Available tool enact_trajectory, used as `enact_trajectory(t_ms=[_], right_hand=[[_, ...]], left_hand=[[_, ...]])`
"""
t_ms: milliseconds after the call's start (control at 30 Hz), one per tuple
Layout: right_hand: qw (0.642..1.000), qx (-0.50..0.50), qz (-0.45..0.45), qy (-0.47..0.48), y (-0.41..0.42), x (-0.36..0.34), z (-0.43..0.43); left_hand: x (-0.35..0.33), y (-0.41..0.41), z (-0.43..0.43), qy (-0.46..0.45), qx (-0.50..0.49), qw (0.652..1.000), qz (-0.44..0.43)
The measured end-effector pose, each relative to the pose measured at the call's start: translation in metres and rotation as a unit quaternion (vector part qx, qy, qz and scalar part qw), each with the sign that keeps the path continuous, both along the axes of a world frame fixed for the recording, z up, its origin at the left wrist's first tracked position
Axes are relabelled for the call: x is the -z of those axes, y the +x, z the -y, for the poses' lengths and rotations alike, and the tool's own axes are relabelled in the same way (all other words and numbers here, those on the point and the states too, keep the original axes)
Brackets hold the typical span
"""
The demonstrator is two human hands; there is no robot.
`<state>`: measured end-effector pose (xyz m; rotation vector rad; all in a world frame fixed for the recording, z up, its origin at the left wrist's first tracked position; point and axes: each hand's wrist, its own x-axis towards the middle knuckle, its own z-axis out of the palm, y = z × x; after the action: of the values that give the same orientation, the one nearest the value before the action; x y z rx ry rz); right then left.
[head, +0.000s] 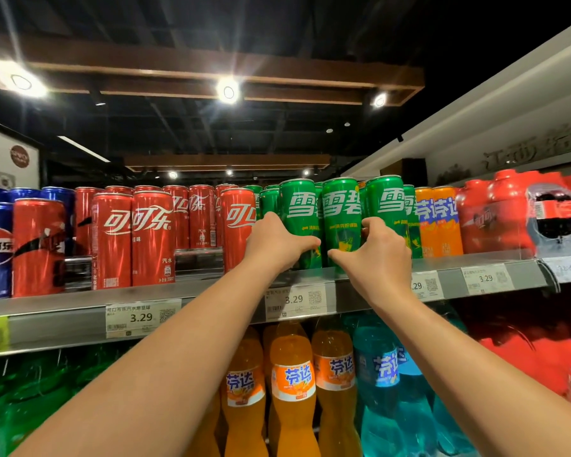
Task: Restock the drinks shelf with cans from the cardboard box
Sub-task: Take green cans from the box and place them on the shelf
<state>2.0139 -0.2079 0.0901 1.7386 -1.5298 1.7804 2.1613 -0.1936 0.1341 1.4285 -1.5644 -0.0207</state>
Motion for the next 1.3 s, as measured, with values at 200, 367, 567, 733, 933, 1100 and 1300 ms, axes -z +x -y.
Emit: enact_trajectory(t_ms=[200,367,567,733,933,1100,1300], right_hand=[[1.0,0.0,0.009,-0.016,-0.002,0.002,0.001],[0.999,0.013,-0.006,-0.034,-0.002,0.003,0.001],[0.999,0.017,-0.003,-0.041,-0.005,0.003,0.002],[0.999,0.016,-0.007,-0.038,-0.009,0.001,0.0],[0.999,0.01,-0.011,-0.033,-0.009,0.003,-0.002],[0.999,0.014,-0.003,-0.038,-0.008,0.003,-0.002],[1.0,0.002,-0.001,-0.024,-0.009,0.003,-0.003]], left_hand=[[-0.001,-0.002,0.001,0.003,0.011,1.0,0.005],[-0.002,-0.007,0.001,-0.001,0.032,0.999,0.0],[-0.003,-0.009,0.002,0.001,0.046,0.999,-0.003],[0.0,-0.012,0.002,-0.007,0.041,0.999,-0.003],[0.002,-0.013,-0.001,-0.015,0.033,0.999,0.001],[0.003,-0.016,-0.002,-0.02,0.027,0.999,-0.005],[0.003,-0.016,-0.005,-0.012,0.033,0.999,-0.006]])
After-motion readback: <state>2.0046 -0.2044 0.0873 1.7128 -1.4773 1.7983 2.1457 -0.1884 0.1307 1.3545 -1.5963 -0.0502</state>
